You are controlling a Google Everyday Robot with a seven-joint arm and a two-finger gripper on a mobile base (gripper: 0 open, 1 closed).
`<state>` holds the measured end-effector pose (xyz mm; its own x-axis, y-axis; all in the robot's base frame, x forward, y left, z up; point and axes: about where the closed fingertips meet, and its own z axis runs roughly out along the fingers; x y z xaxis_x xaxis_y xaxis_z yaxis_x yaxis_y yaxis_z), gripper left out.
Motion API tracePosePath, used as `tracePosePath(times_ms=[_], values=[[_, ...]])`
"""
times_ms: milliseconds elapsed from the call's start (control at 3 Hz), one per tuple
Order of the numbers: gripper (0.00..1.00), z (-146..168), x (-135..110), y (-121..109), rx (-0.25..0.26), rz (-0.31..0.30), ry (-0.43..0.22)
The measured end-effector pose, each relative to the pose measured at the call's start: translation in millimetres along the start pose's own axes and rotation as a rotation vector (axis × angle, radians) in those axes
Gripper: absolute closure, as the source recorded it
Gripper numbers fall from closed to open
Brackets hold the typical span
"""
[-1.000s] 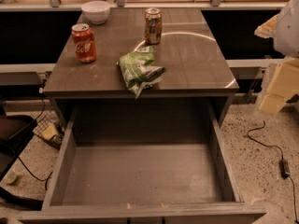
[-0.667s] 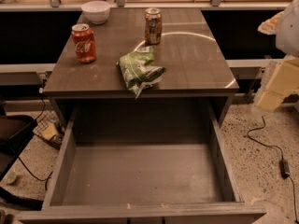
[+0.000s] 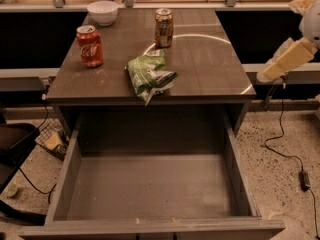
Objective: Knock orange can over
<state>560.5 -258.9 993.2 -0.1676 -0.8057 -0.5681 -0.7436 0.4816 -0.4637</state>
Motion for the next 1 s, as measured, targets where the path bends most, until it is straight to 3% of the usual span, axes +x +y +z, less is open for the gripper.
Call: tracePosePath(times_ms=[333, 667, 1000], values=[[0.0, 19, -12, -52, 0.089, 0.037, -0.155], [0.0, 46, -25, -95, 0.113, 0.124, -0.33], [0.0, 45, -26, -92, 0.111, 0.115, -0.319]])
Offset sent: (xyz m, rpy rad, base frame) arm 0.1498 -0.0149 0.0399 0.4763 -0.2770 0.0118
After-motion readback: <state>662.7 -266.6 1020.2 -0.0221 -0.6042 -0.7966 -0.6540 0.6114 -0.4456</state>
